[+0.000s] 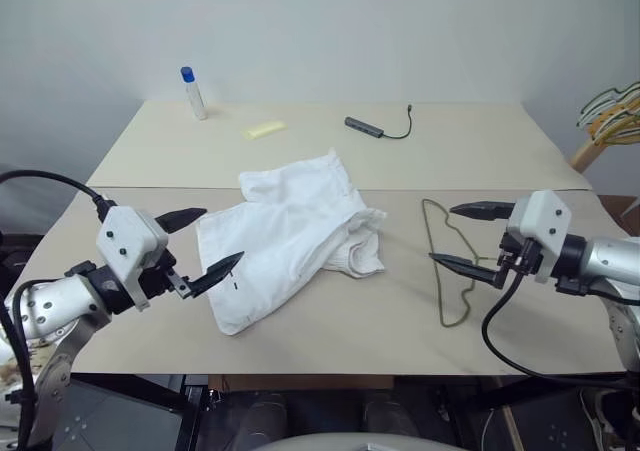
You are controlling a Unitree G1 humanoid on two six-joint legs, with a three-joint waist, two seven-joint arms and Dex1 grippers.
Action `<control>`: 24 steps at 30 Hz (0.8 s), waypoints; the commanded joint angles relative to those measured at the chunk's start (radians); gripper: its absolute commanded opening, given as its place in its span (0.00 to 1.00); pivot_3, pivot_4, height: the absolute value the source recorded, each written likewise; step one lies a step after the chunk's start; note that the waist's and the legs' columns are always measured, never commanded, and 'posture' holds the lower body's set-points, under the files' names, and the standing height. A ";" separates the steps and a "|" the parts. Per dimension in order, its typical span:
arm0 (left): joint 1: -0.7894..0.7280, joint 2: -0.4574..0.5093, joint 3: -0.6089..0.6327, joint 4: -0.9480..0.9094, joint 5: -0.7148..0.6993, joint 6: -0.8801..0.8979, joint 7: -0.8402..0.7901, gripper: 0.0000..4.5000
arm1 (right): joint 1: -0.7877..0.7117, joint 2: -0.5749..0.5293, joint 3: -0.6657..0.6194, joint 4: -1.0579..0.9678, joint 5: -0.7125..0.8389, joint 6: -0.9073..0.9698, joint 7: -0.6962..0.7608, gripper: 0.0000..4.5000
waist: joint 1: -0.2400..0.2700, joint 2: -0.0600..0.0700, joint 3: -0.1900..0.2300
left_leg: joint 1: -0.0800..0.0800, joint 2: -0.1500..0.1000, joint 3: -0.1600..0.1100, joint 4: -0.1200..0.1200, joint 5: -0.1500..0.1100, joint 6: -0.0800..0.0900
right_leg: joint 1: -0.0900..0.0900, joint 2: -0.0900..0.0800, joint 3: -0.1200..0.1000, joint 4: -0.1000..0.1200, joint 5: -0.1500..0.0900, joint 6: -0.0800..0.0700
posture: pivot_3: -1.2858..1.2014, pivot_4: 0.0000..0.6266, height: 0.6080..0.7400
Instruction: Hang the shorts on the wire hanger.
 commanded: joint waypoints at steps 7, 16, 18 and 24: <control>-0.001 0.009 0.020 -0.035 -0.018 -0.008 -0.009 1.00 | -0.004 -0.012 -0.028 -0.029 0.011 -0.013 -0.001 0.99 | 0.000 0.000 0.000 | 0.000 0.000 0.000 0.000 0.000 0.000 | 0.000 0.000 0.000 0.000 0.000 0.000 | 0.51 0.00 1.00; 0.086 0.109 -0.083 -0.183 -0.031 0.236 0.045 1.00 | -0.048 -0.014 -0.002 -0.015 0.011 -0.011 0.010 0.99 | -0.002 0.000 0.000 | 0.000 0.000 0.000 0.000 0.000 0.000 | 0.000 0.000 0.000 0.000 0.000 0.000 | 0.51 0.00 1.00; 0.099 0.131 -0.121 -0.208 -0.015 0.290 0.068 1.00 | -0.031 -0.019 -0.008 -0.025 0.010 -0.010 0.015 0.99 | -0.002 0.000 0.000 | 0.000 0.000 0.000 0.000 0.000 0.000 | 0.000 0.000 0.000 0.000 0.000 -0.001 | 0.51 0.00 1.00; -0.003 0.195 -0.291 -0.238 0.018 0.497 0.173 1.00 | -0.005 -0.014 -0.015 -0.055 0.012 0.001 0.003 0.99 | -0.002 0.000 0.000 | 0.000 0.000 0.000 0.000 0.000 0.000 | 0.000 0.000 0.000 0.000 -0.001 0.000 | 0.50 0.00 1.00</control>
